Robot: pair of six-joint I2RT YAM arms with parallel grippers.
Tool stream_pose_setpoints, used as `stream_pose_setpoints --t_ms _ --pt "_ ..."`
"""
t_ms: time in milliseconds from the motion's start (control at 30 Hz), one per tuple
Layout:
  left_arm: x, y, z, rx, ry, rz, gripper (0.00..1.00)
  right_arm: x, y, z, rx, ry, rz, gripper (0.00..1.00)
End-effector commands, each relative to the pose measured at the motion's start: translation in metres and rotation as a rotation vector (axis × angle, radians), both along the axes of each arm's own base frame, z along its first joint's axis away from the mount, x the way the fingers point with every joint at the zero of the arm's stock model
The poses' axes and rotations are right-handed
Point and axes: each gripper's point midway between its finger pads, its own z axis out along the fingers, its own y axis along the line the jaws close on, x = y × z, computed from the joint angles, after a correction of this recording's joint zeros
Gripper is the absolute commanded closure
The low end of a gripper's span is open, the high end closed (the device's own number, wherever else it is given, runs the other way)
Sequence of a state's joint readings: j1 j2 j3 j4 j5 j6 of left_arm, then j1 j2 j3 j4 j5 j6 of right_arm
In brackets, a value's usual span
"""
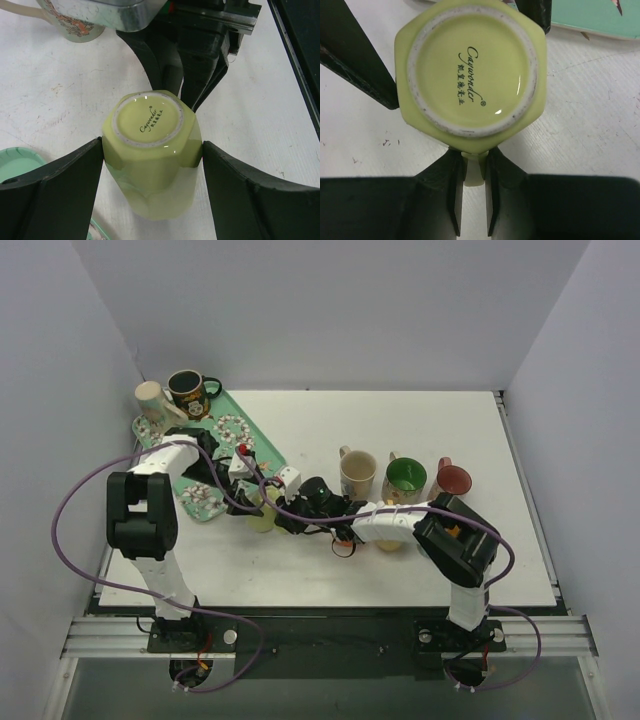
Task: Turn the mug right side up
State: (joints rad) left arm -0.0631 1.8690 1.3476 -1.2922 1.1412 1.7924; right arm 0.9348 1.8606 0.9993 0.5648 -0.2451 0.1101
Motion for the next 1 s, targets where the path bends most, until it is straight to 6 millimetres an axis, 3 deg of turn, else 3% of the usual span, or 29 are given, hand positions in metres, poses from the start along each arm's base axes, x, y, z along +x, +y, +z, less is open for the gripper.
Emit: stream_pose_setpoints --t_ms 0,67,100,133,167,200,300,333,433,533,567,600,633,700,767,833,867,967 --pt "-0.033 -0.006 0.044 -0.077 0.266 0.052 1.0 0.008 0.007 0.021 0.053 -0.021 -0.009 1.0" --pt "-0.026 -0.003 0.047 -0.073 0.295 0.081 1.0 0.012 0.002 0.033 0.08 -0.019 -0.061 1.0" --pt "-0.021 0.0 0.049 -0.075 0.31 0.105 0.93 0.017 -0.005 0.042 0.09 -0.031 -0.108 1.0" --pt "-0.015 0.002 0.055 -0.085 0.319 0.129 0.73 0.019 -0.011 0.046 0.092 -0.041 -0.134 1.0" --pt "-0.013 0.005 0.059 -0.091 0.312 0.144 0.65 0.021 -0.018 0.056 0.102 -0.063 -0.165 1.0" --pt "-0.005 0.014 0.065 -0.106 0.305 0.186 0.46 0.021 -0.022 0.059 0.101 -0.068 -0.178 1.0" --pt "0.005 0.023 0.079 -0.109 0.288 0.239 0.37 0.023 -0.033 0.077 0.114 -0.1 -0.219 1.0" --pt "0.007 0.023 0.084 -0.109 0.322 0.265 0.26 0.024 -0.034 0.083 0.122 -0.111 -0.226 1.0" --pt "0.016 0.028 0.095 -0.116 0.327 0.308 0.17 0.026 -0.041 0.096 0.141 -0.134 -0.255 1.0" --pt "0.023 0.032 0.102 -0.109 0.366 0.361 0.17 0.03 -0.044 0.1 0.143 -0.13 -0.266 1.0" --pt "0.029 0.033 0.096 -0.094 0.321 0.368 0.22 0.029 -0.043 0.099 0.144 -0.12 -0.255 1.0" --pt "0.023 0.03 0.093 -0.077 0.51 0.441 0.28 0.03 -0.042 0.097 0.144 -0.107 -0.253 1.0" --pt "0.033 0.032 0.077 -0.057 0.363 0.413 0.46 0.029 -0.039 0.094 0.141 -0.097 -0.243 1.0" --pt "0.027 0.027 0.054 0.004 0.348 0.39 0.51 0.027 -0.035 0.086 0.129 -0.082 -0.228 1.0" --pt "0.017 0.019 0.042 0.029 0.347 0.346 0.46 0.026 -0.033 0.079 0.125 -0.068 -0.222 1.0" --pt "0.012 0.019 0.039 0.029 0.356 0.324 0.31 0.026 -0.033 0.074 0.124 -0.061 -0.221 1.0" --pt "0.009 0.012 0.037 0.032 0.362 0.295 0.28 0.027 -0.034 0.071 0.115 -0.061 -0.22 1.0" --pt "0.012 0.017 0.034 0.046 0.334 0.279 0.21 0.027 -0.034 0.063 0.087 -0.05 -0.221 1.0"
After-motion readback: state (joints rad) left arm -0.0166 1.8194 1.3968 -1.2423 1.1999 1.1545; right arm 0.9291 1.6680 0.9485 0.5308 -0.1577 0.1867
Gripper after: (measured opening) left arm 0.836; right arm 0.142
